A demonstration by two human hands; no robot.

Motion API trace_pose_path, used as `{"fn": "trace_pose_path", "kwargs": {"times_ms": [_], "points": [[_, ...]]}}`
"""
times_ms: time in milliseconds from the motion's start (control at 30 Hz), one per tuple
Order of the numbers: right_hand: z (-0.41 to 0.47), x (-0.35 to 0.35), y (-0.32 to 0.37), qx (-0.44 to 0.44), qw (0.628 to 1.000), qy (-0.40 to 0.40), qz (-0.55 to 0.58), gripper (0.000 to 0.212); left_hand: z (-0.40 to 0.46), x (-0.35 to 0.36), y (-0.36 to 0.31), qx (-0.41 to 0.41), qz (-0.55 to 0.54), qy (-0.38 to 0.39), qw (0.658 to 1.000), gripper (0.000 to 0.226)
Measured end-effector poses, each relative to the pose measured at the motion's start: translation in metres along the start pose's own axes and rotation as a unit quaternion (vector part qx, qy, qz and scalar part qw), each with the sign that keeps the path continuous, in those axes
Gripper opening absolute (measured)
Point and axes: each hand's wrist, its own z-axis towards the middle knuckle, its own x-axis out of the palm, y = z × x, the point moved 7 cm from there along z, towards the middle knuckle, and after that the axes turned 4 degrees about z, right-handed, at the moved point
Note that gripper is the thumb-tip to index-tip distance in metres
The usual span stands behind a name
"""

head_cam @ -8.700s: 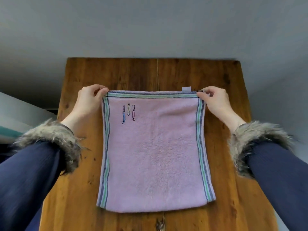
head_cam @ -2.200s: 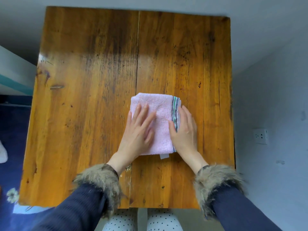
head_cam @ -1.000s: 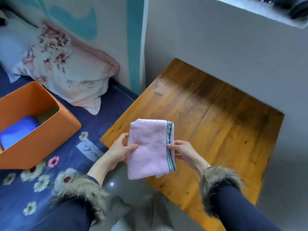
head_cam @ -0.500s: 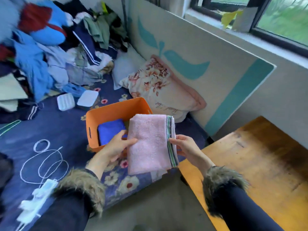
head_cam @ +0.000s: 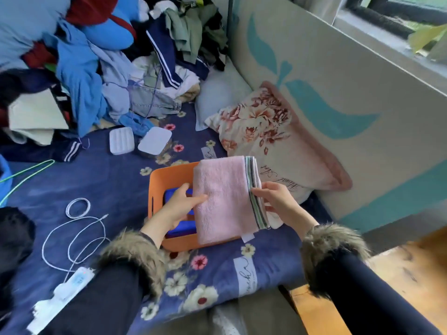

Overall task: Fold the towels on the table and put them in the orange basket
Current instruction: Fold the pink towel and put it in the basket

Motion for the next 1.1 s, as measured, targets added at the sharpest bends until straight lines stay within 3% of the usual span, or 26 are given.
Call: {"fn": "trace_pose_path", "kwargs": {"times_ms": [267, 500, 767, 900, 1100], "points": [[0.134, -0.001, -0.005, 0.028, 0.991, -0.046, -0.121, 0.017, 0.128, 0.030, 0.023, -0.083, -0.043, -0.032, 0.995, 0.038], [0.211, 0.042, -0.061, 0.060, 0.969, -0.022, -0.239, 0.030, 0.205, 0.036, 0.103, -0.172, -0.030, -0.072, 0.982, 0.046], [0.248, 0.063, -0.115, 0.098, 0.961, -0.057, -0.254, 0.009, 0.254, 0.039, 0.142, -0.159, 0.086, -0.079, 0.980, 0.038], [0.247, 0.059, -0.128, 0.132, 0.940, -0.074, -0.304, 0.020, 0.259, 0.048, 0.142, -0.157, 0.159, -0.060, 0.973, 0.053], [0.253, 0.065, -0.135, 0.160, 0.928, -0.041, -0.333, 0.047, 0.259, 0.045, 0.138, -0.150, 0.221, -0.095, 0.959, 0.053]]}}
